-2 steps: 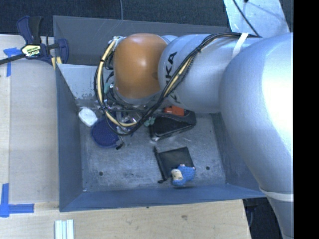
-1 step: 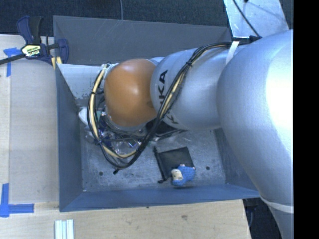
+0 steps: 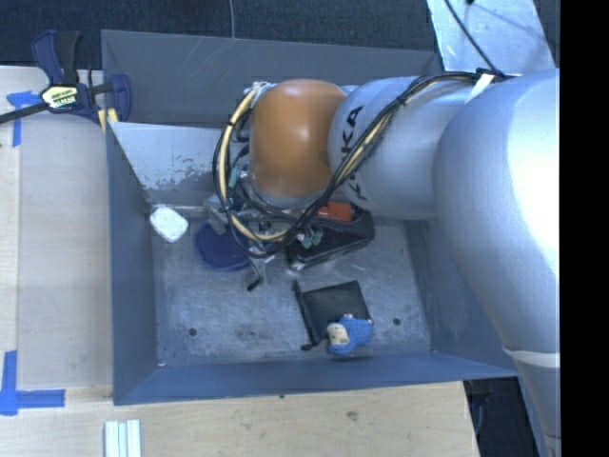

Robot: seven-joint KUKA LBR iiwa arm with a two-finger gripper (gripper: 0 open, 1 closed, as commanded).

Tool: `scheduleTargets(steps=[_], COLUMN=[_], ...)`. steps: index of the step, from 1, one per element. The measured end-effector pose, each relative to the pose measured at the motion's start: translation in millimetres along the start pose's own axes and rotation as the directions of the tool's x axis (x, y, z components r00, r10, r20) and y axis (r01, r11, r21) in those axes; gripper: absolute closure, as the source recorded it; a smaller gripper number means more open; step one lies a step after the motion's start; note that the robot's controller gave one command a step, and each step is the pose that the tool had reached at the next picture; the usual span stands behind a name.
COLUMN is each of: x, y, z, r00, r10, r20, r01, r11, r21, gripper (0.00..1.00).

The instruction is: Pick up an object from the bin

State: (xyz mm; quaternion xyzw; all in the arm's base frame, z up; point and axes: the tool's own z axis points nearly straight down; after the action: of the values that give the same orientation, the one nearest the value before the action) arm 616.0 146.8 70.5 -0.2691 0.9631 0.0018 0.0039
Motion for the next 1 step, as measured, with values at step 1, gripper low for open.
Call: scheduleTargets(steps=[1], x=[-10.6], y=[-5.4], z=[-2.0], r00=[0.891], r10=[-0.454], r20=[0.002], r01=[0.454], r11=[0.891], r21=[0.004], gripper=[0.00])
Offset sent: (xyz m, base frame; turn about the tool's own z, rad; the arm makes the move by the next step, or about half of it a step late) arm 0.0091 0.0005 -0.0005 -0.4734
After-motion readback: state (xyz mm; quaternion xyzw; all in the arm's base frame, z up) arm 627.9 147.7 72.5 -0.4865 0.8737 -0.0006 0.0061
